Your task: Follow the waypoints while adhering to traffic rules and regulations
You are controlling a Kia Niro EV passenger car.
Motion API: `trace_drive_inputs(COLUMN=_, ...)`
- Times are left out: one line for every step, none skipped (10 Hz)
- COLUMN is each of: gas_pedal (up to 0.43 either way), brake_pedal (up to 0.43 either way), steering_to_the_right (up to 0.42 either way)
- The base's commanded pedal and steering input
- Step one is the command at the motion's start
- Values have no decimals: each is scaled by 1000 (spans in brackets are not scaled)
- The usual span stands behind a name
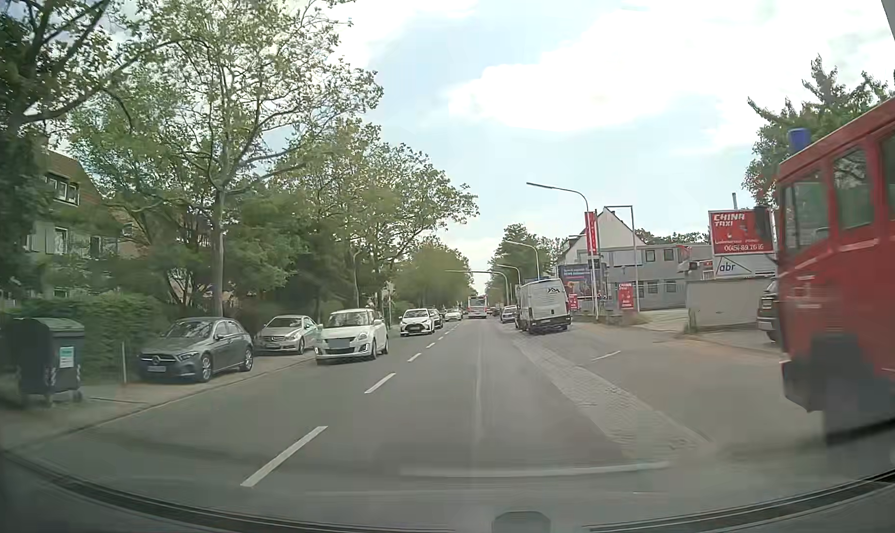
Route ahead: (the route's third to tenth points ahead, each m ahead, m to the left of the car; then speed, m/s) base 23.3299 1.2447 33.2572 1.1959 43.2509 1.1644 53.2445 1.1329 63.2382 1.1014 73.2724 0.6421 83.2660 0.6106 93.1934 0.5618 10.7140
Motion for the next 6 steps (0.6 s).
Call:
trace_drive_inputs(gas_pedal=28, brake_pedal=18, steering_to_the_right=0)
trace_drive_inputs(gas_pedal=20, brake_pedal=18, steering_to_the_right=0)
trace_drive_inputs(gas_pedal=20, brake_pedal=18, steering_to_the_right=0)
trace_drive_inputs(gas_pedal=20, brake_pedal=18, steering_to_the_right=0)
trace_drive_inputs(gas_pedal=20, brake_pedal=18, steering_to_the_right=-1)
trace_drive_inputs(gas_pedal=20, brake_pedal=18, steering_to_the_right=-1)
